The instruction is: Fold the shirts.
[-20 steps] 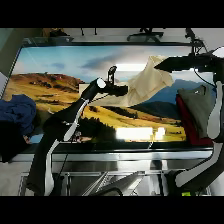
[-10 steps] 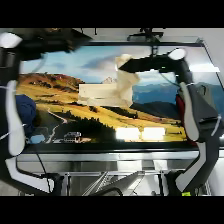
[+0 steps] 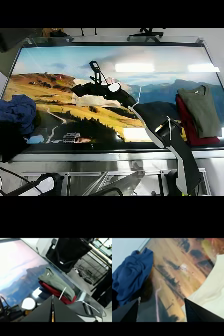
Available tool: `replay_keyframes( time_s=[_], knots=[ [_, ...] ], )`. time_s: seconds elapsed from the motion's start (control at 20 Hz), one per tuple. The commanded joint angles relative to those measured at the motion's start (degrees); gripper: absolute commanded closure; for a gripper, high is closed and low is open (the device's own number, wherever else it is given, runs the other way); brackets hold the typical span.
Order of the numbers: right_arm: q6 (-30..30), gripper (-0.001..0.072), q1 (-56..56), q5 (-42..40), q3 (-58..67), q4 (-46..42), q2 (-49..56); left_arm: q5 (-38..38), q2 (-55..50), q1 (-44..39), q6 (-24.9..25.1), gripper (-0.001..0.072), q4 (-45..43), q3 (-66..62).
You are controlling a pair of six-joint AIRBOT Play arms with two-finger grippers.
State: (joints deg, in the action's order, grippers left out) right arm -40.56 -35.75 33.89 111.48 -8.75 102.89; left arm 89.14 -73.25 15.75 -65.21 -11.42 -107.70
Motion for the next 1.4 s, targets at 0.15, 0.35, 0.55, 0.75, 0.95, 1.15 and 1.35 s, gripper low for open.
replay_keyframes(
  time_s=[0.15, 0.35, 0.55, 0.75, 0.95, 1.15, 1.35],
  knots=[
    [-8.1, 0.0119, 13.0, 14.0, 0.1, -6.1, -7.8, -2.0, 3.2, 0.7, 3.3, 0.0686, -0.8, 11.3],
    [-27.7, 0.0118, 26.5, 24.8, -0.1, -24.2, -7.7, -2.3, 3.2, 0.7, 3.3, 0.0687, -0.8, 11.6],
    [-35.2, 0.0110, 30.2, 32.0, -0.1, -34.6, -2.4, -2.8, 3.2, 0.7, 3.3, 0.0686, -0.9, 11.6],
    [-35.2, 0.0088, 28.0, 32.3, -0.1, -31.8, 2.8, -3.6, 3.2, 0.7, 3.7, 0.0686, -0.9, 11.6],
    [-35.1, 0.0018, 25.0, 30.8, 0.0, -30.9, 6.2, -3.8, 3.2, 0.7, 3.7, 0.0686, -0.9, 11.6],
    [-31.5, 0.0143, 23.0, 30.2, 0.0, -24.0, 7.1, -3.9, 3.2, 0.7, 3.7, 0.0686, -0.9, 11.6],
    [-24.4, 0.0668, 23.6, 30.1, 0.1, -12.0, 3.8, -3.9, 3.2, 0.7, 3.7, 0.0686, -0.9, 11.6]
  ],
)
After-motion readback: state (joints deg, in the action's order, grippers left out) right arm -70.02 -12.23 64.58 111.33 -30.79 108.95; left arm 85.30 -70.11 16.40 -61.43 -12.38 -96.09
